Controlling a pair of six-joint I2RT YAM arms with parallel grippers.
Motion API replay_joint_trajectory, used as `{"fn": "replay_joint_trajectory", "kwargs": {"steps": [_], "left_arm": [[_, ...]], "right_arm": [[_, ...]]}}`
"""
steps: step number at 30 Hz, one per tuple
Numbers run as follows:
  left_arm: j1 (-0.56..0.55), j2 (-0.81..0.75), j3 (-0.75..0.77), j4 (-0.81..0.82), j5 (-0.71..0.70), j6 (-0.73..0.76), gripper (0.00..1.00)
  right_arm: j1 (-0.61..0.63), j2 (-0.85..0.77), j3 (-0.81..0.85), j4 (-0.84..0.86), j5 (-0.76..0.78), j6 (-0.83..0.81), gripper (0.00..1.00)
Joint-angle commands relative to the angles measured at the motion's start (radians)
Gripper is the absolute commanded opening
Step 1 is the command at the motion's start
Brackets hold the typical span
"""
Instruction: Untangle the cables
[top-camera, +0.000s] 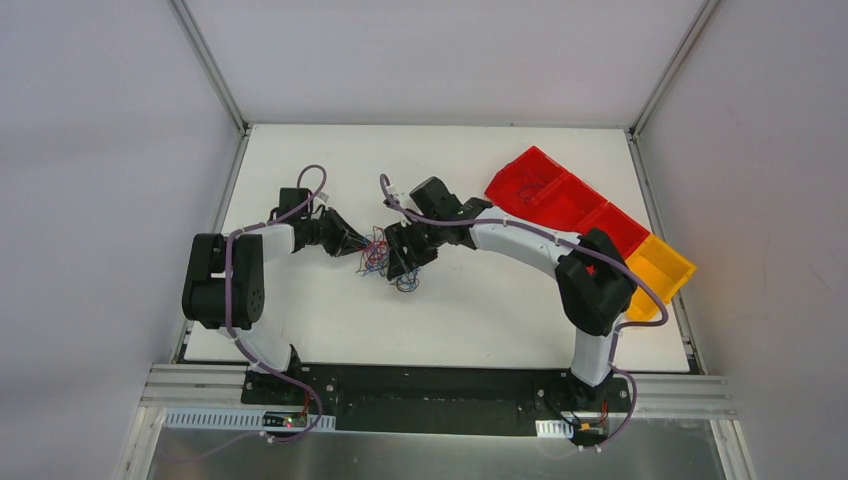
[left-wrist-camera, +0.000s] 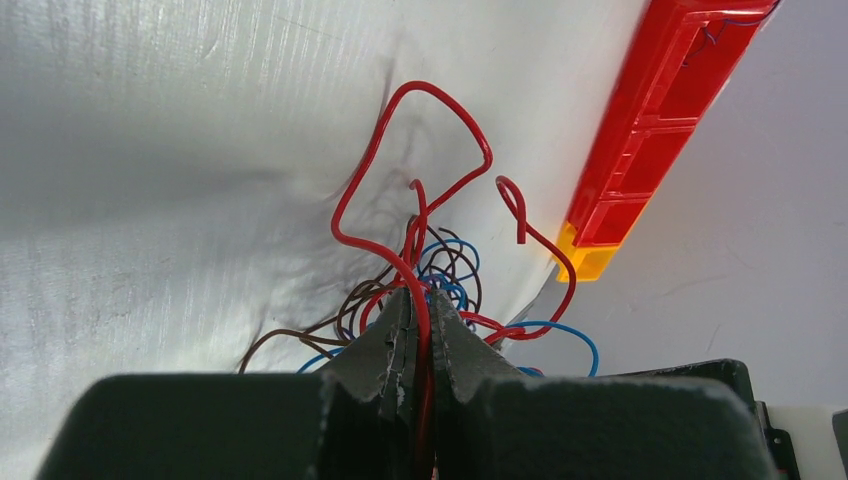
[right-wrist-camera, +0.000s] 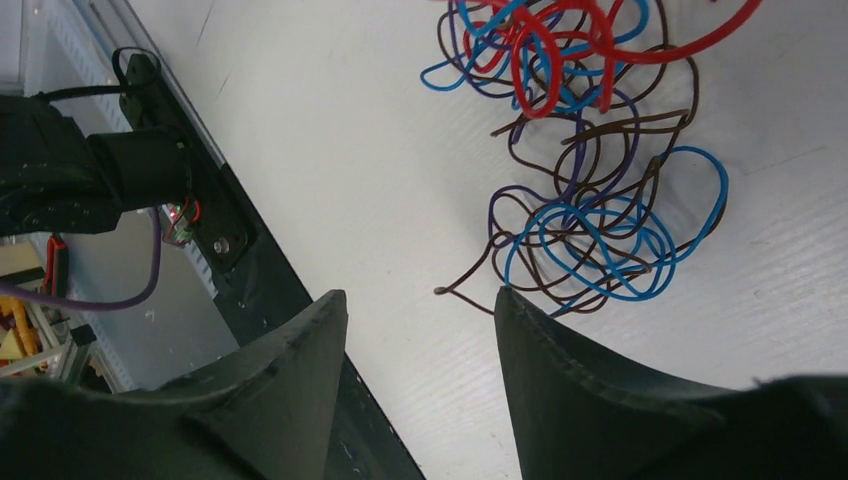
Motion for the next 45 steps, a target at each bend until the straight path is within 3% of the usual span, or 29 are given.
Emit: {"fn": "replay_joint_trajectory", "kwargs": {"steps": [1, 8, 12, 16, 21, 27, 37, 45], "left_arm": [[0.005, 0.001, 0.027, -0.016, -0.008, 0.034, 0.0], [0.009, -0.025, 0.012, -0.031, -0.011, 0.047, 0.0], [0.01, -0.042, 0.004, -0.044, -0.015, 0.061, 0.0], [0.06, -0.06, 0.006, -0.097, -0.028, 0.095, 0.0], [0.156, -0.075, 0.038, -0.27, -0.078, 0.223, 0.0], [0.269, -0.051, 0.091, -0.442, -0.167, 0.387, 0.0], [0.397, -0.013, 0.2, -0.605, -0.292, 0.541, 0.0], [0.436, 0.019, 0.252, -0.651, -0.353, 0.625, 0.0]], "right_arm": [[0.014, 0.042, 0.005, 0.077, 0.094, 0.117, 0.57], [0.013, 0.053, 0.014, 0.047, 0.209, 0.142, 0.29], [-0.003, -0.005, -0.01, 0.014, 0.18, 0.108, 0.0], [-0.061, -0.145, -0.053, -0.022, 0.104, 0.071, 0.0], [-0.179, -0.374, -0.056, -0.119, 0.185, -0.061, 0.0], [-0.345, -0.534, 0.033, -0.228, 0.295, -0.227, 0.0], [-0.638, -0.562, 0.396, -0.242, 0.372, -0.318, 0.0], [-0.762, -0.534, 0.518, -0.201, 0.349, -0.293, 0.0]]}}
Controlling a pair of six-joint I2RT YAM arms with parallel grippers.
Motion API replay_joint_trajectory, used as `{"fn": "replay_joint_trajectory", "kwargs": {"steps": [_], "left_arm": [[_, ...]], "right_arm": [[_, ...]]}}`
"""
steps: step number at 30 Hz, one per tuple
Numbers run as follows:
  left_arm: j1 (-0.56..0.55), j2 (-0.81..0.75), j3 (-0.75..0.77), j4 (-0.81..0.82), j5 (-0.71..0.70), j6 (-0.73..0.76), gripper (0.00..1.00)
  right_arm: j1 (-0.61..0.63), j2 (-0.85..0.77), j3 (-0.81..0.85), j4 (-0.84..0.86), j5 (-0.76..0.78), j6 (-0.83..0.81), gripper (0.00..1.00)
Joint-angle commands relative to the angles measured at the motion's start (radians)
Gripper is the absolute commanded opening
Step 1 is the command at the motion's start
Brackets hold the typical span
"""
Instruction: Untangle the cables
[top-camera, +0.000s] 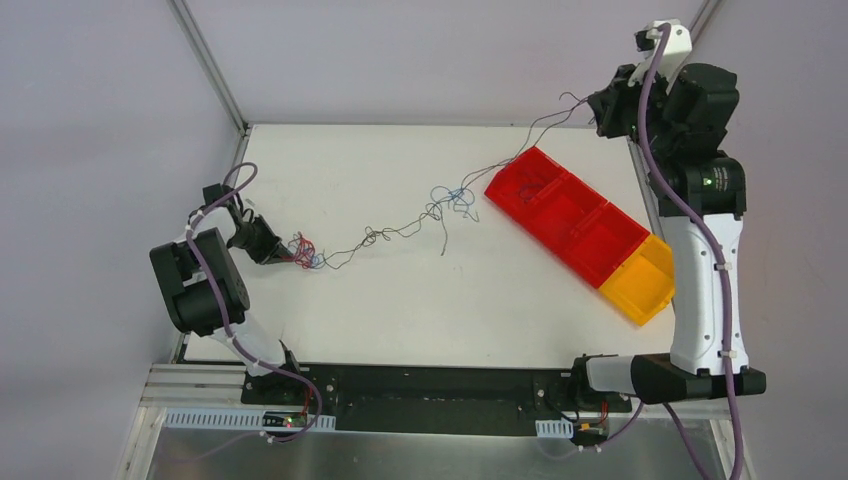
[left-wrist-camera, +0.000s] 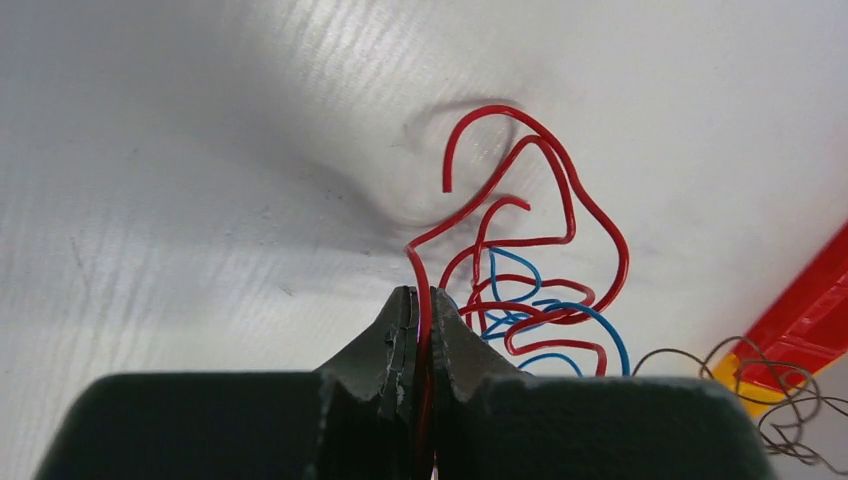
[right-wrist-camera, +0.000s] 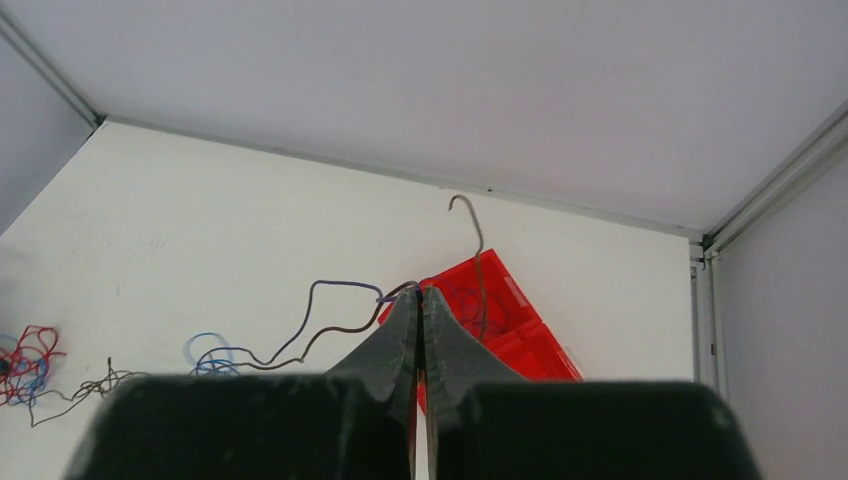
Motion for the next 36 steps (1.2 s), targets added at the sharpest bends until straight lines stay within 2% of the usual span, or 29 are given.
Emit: {"fn": "replay_joint_trajectory", "kwargs": {"steps": [1, 5, 13, 16, 19, 23, 29, 30, 31, 32, 33, 34, 36], "left_arm": [[0.011, 0.02, 0.037, -0.066, -0.06, 0.082, 0.0], [0.03, 0.024, 0.041, -0.078, -0.101, 0.109, 0.0], [0.153, 0.038, 0.072, -0.114, -0.182, 0.243, 0.0], [0.157, 0.035, 0.1, -0.126, -0.073, 0.322, 0.0], [0.147, -0.005, 0.115, -0.132, 0.163, 0.391, 0.0], [0.099, -0.079, 0.128, -0.158, 0.348, 0.438, 0.0], [-0.078, -0.244, 0.111, -0.222, 0.424, 0.521, 0.0], [-0.106, -0.263, 0.104, -0.222, 0.419, 0.524, 0.08], [-0.124, -0.272, 0.102, -0.222, 0.416, 0.52, 0.26], [-0.129, -0.274, 0.104, -0.222, 0.422, 0.511, 0.49], [-0.13, -0.27, 0.111, -0.222, 0.43, 0.5, 0.65], [-0.13, -0.267, 0.124, -0.222, 0.434, 0.495, 0.73], [-0.131, -0.268, 0.144, -0.223, 0.448, 0.52, 0.76]], "right_arm": [[-0.054, 0.02, 0.078, 0.033, -0.012, 0.017, 0.0], [-0.074, 0.045, 0.159, 0.032, -0.024, 0.042, 0.0], [-0.128, 0.087, 0.27, 0.069, -0.053, 0.085, 0.0], [-0.128, 0.088, 0.276, 0.059, -0.168, 0.162, 0.0], [-0.129, 0.082, 0.252, 0.06, -0.334, 0.263, 0.0], [-0.051, 0.083, 0.243, 0.069, -0.428, 0.356, 0.0], [0.096, 0.116, 0.321, 0.104, -0.44, 0.443, 0.0], [0.113, 0.119, 0.32, 0.107, -0.443, 0.458, 0.0], [0.132, 0.119, 0.313, 0.104, -0.445, 0.464, 0.0], [0.15, 0.115, 0.287, 0.1, -0.447, 0.466, 0.0], [0.164, 0.105, 0.241, 0.102, -0.448, 0.472, 0.0], [0.178, 0.09, 0.179, 0.107, -0.454, 0.478, 0.0], [0.2, 0.058, 0.023, 0.105, -0.456, 0.482, 0.0]]}}
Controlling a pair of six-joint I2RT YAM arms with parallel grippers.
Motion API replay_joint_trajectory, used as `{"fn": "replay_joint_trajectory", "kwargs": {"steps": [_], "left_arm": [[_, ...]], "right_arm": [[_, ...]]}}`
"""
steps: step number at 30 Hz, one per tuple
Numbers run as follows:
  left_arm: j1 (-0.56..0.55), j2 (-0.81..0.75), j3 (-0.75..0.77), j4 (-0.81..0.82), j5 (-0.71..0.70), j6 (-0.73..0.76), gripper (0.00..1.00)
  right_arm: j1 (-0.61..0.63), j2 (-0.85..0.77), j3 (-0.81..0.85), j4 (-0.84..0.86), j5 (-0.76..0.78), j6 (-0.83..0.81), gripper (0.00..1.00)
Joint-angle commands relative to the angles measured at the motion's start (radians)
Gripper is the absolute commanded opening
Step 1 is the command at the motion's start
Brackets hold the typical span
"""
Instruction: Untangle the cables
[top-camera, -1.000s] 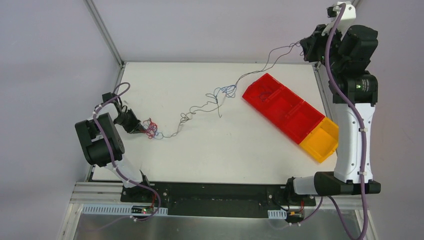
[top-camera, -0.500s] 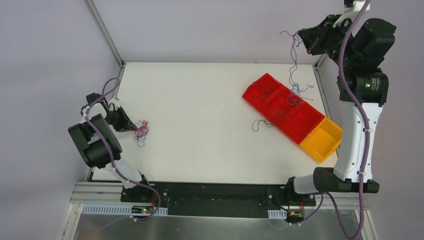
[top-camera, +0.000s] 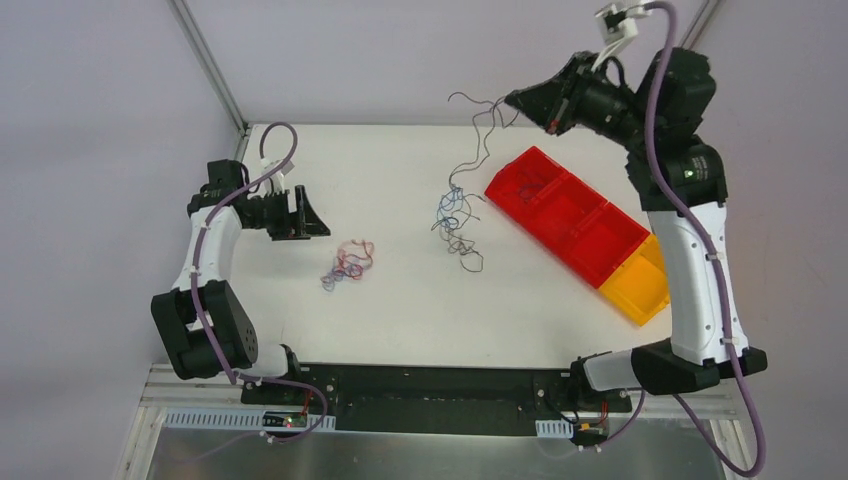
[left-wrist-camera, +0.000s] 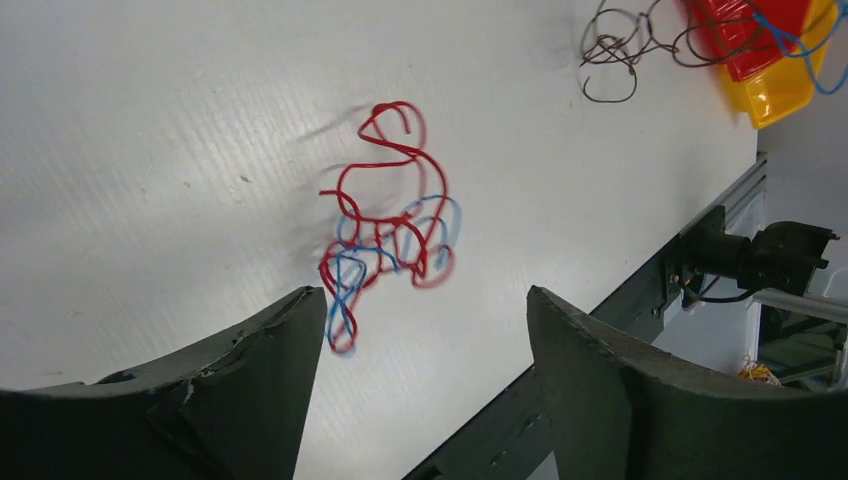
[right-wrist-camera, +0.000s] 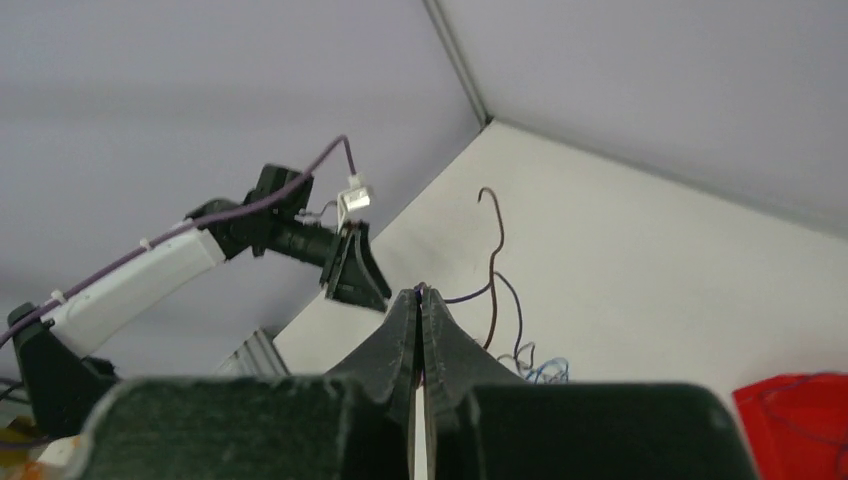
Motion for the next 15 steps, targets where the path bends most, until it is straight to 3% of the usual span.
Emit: {"fn": "replay_joint_trajectory", "kwargs": {"steps": [1, 4, 10, 11, 13, 15], "left_arm": [[0.012, 0.0, 0.051, -0.025, 0.066, 0.063, 0.78], [-0.004, -0.004, 0.069, -0.025, 0.061, 0.102, 0.78], [-0.135, -0.014, 0.057, -0.025, 0.055, 0.195, 0.79], [-0.174, -0.015, 0.051, -0.025, 0.055, 0.218, 0.79], [-0.256, -0.009, 0.04, -0.023, 0.052, 0.27, 0.8], [-0.365, 0.006, 0.032, -0.006, 0.022, 0.319, 0.81]], "right_arm": [[0.042, -0.053, -0.271, 0.012, -0.031, 0.05, 0.0], [0.042, -0.054, -0.506, -0.06, -0.018, -0.054, 0.0], [0.044, -0.051, -0.725, -0.268, -0.059, -0.368, 0.0], [0.051, -0.062, -0.755, -0.297, -0.07, -0.405, 0.07], [0.055, -0.059, -0.794, -0.35, -0.081, -0.455, 0.42], [0.053, -0.047, -0.801, -0.377, -0.072, -0.467, 0.6]]}}
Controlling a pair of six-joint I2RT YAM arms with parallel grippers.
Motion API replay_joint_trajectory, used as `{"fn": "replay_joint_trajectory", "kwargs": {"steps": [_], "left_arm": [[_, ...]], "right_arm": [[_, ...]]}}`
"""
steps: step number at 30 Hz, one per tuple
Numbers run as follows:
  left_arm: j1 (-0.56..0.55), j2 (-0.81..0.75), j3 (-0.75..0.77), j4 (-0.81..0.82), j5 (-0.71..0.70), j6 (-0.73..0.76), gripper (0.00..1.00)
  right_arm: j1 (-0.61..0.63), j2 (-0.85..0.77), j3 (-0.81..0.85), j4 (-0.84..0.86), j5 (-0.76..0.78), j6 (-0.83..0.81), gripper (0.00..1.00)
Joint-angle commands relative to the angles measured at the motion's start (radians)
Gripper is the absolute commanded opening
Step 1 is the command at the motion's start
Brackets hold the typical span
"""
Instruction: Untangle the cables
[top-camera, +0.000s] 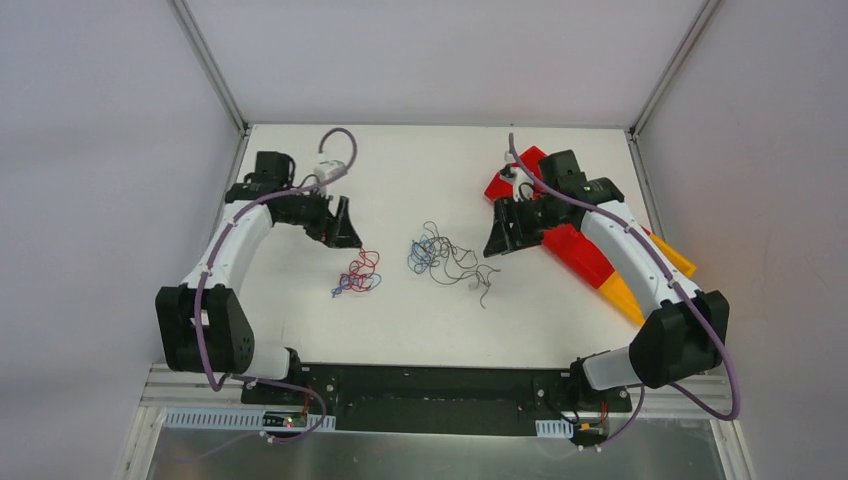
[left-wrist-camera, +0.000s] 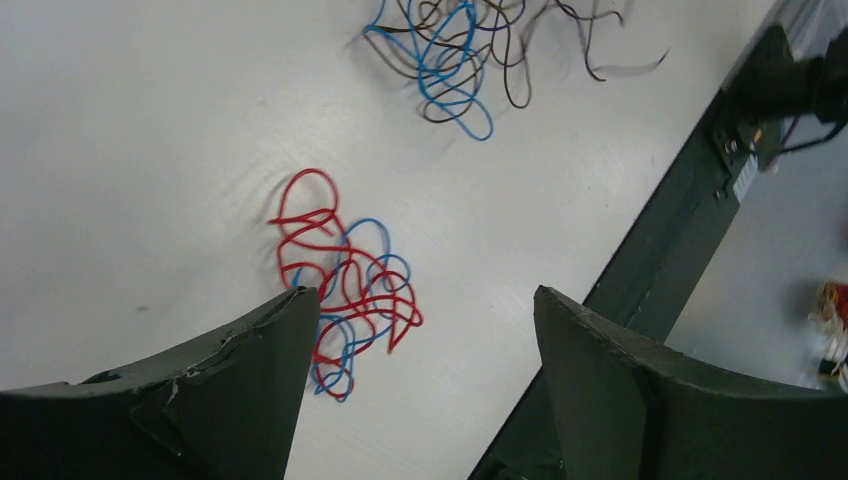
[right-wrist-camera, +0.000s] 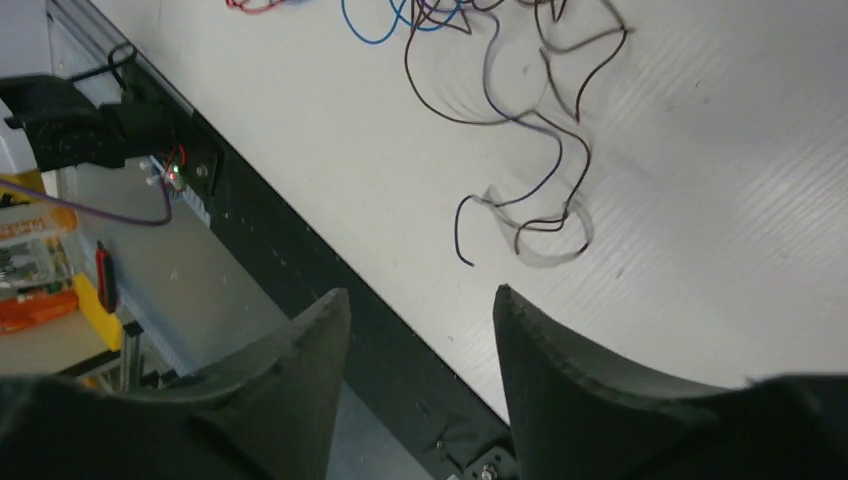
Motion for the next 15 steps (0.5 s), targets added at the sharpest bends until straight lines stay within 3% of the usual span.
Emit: {"fn": "replay_joint_trajectory", "kwargs": {"steps": [1, 5, 11, 15], "left_arm": [[-0.196, 0.015, -0.008, 0.019, -0.016, 0.153, 0.81], [-0.318, 0.119, 0.008, 0.161, -0.063, -0.008, 0.8], [-0.374, 0.337, 0.052, 0.298, -0.071, -0.396, 0.75], [-0.378, 0.421, 0.027, 0.413, -0.078, -0.56, 0.71]], "right_arm": [[0.007, -0.047, -0.001, -0.095, -0.038, -0.14, 0.65], [0.009, -0.026, -0.011, -0.005, 0.008, -0.072, 0.72], [0.06, 0.094, 0.001, 0.178, -0.001, 0.06, 0.7], [0.14, 0.185, -0.004, 0.274, 0.002, 0.072, 0.69]]}}
